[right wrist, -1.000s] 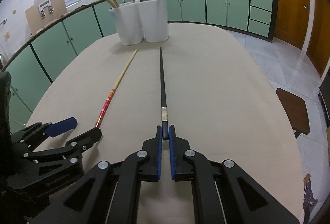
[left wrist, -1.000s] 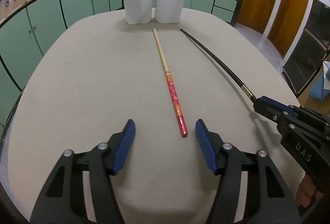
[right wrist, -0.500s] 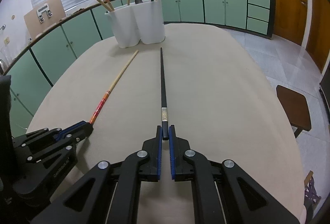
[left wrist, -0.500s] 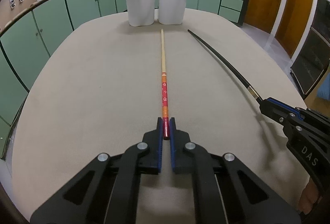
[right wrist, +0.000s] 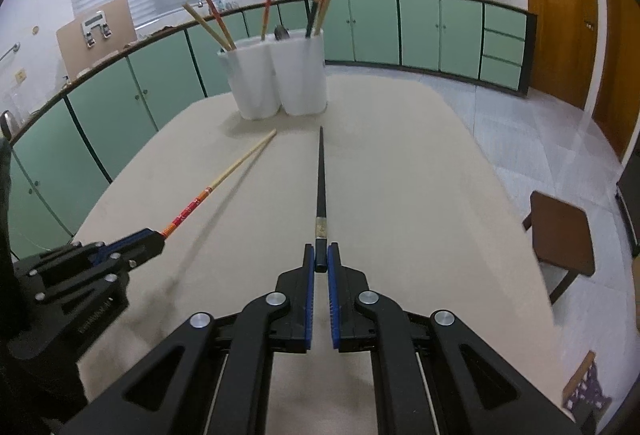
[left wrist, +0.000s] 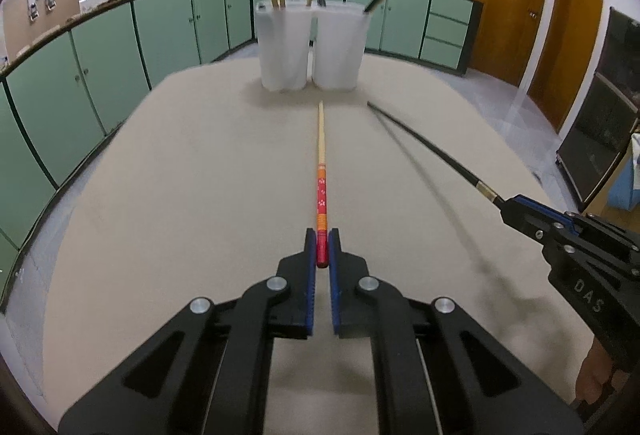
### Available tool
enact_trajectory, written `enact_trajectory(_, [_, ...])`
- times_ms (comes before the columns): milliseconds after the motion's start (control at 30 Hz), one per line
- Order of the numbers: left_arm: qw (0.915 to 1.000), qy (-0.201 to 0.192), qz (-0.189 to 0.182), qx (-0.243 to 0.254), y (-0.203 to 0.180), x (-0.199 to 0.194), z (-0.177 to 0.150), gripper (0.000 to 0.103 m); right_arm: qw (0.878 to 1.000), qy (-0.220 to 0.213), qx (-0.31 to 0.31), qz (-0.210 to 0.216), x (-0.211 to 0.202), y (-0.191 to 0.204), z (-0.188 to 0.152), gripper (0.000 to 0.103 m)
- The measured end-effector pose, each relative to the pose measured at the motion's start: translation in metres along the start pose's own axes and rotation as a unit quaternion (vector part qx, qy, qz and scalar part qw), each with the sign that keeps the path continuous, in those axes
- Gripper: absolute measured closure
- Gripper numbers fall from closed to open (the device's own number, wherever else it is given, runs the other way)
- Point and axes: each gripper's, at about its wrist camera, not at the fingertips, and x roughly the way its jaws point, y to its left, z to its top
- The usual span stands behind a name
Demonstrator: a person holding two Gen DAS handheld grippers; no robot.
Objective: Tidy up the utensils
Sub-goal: 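Close the left tool on the red-patterned chopstick while the right tool holds the black one, then lift both chopsticks and carry them over the white holder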
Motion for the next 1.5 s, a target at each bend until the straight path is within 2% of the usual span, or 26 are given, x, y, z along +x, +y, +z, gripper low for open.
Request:
enact_trajectory(333, [0.9976, -0.068, -0.007, 0.013, 0.003, -0.041, 0.037, 0.098, 0.998, -0.048, -0.041, -0.011, -0.028, 0.007, 0.038, 0.097])
enact_trajectory(600, [0.9932, -0.113, -0.017, 0.023, 0.005, -0.059, 0.079, 0.098, 0.995, -0.08, -0.054, 0.002, -0.045, 0.008, 0.083, 0.097])
enact_trajectory(1067, [0.9868, -0.15, -0.039, 0.049, 0.007, -0.076, 0.128, 0.098, 0.993, -0.07, -0.089, 0.044, -0.048, 0.029, 0.16, 0.097])
enact_trajectory(1500, [0.9796, -0.181, -0.061, 0.062, 0.004, -0.088, 0.168, 0.098, 0.985, -0.096, -0.121, 0.079, -0.067, 0.044, 0.213, 0.097])
